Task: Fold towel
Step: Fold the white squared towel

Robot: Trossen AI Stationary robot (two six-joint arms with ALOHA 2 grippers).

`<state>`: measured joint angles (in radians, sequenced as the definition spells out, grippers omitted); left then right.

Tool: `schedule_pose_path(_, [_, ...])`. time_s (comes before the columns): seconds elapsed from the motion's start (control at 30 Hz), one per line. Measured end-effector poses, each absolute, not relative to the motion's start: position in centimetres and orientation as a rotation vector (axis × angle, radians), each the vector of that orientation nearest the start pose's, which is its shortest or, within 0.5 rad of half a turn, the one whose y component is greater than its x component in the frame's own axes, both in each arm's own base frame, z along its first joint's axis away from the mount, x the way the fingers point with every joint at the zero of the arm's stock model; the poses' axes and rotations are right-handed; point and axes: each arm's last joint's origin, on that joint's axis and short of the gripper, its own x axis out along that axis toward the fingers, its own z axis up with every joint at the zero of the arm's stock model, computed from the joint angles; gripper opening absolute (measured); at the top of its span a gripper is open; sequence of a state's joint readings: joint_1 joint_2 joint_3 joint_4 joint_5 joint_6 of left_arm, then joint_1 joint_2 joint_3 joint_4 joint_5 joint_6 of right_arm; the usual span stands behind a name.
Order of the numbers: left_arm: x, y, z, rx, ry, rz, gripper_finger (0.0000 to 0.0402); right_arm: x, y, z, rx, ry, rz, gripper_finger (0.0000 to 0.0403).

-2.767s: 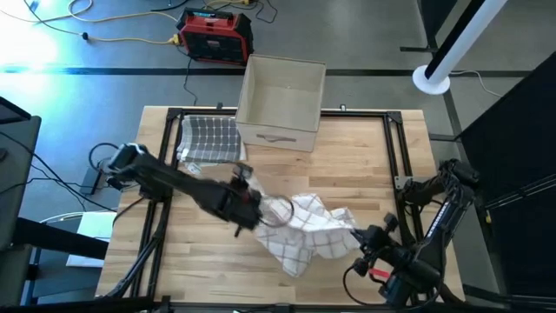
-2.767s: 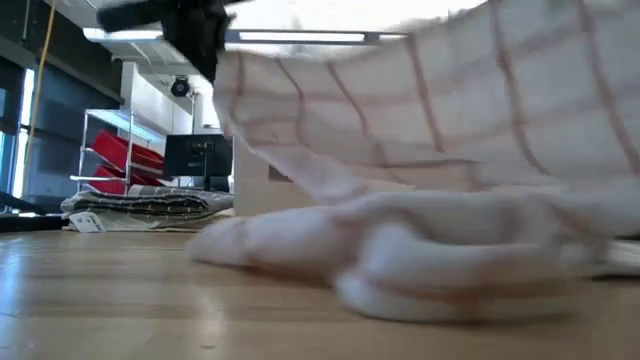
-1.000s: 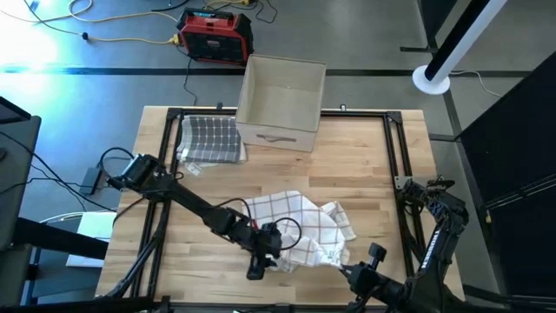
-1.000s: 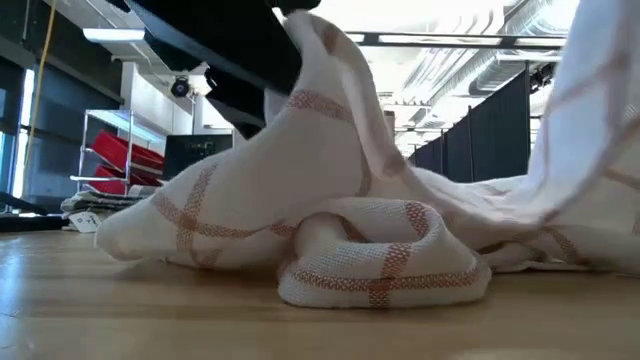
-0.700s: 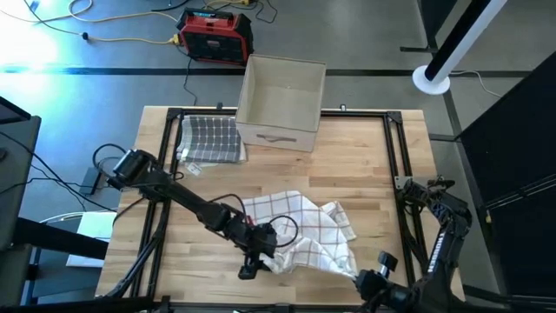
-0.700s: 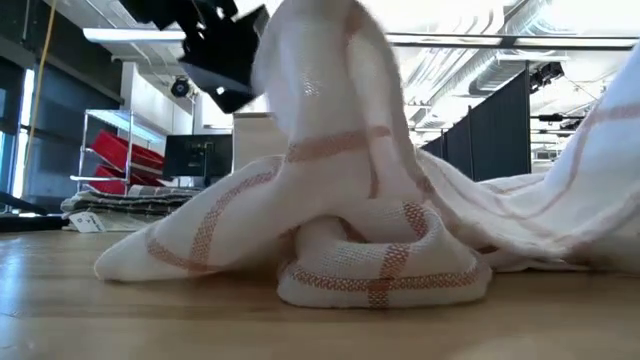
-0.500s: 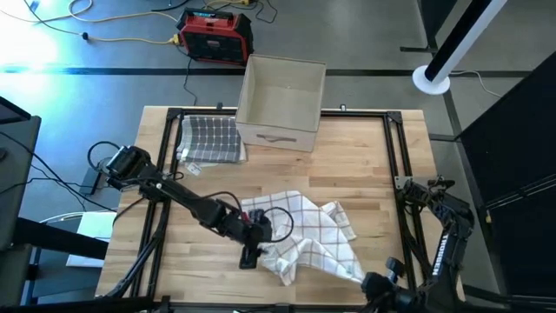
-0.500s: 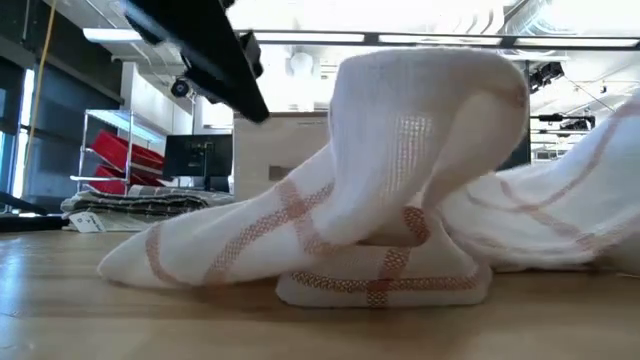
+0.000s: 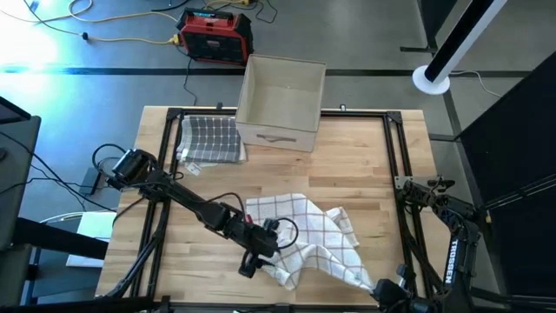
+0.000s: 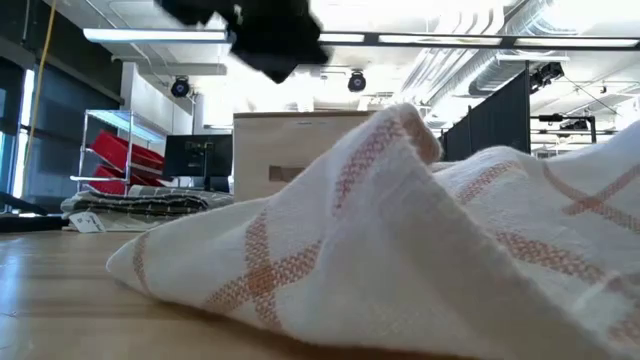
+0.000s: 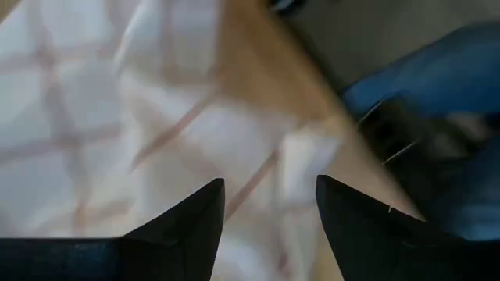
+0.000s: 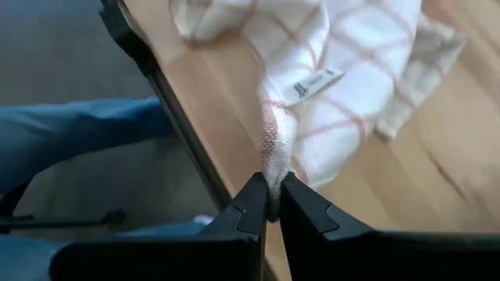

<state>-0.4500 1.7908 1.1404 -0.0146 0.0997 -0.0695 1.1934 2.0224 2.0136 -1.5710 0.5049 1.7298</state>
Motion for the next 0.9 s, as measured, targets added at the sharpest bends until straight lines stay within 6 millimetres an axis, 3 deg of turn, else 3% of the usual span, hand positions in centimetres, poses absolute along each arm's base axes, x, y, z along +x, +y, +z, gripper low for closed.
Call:
schedule_pose_path(0.13, [35.0,-16.9,19.7,-0.068,0.698,-0.606,0.0193,15.8,34.6,30.6,0.307,0.997,-0.424,0.0012])
schedule_pose_path(0.4, [35.9,-17.2,14.9,-0.078,0.831,-0.599,0.0193,16.8,34.1,30.6,0.262,0.988,-0.418,0.0012])
schedule_pose_path(0.6, [36.4,-17.2,13.9,-0.098,0.818,-0.629,0.0193,17.0,34.0,30.6,0.246,0.993,-0.412,0.0012])
schedule_pose_path(0.77, [35.5,-18.8,13.9,-0.069,0.831,-0.698,0.0193,17.0,34.0,30.6,0.245,0.993,-0.412,0.0012])
schedule_pose_path(0.9, [33.7,-20.3,13.3,0.060,0.914,-0.692,0.0191,17.0,34.0,30.7,0.222,0.982,-0.402,0.0012])
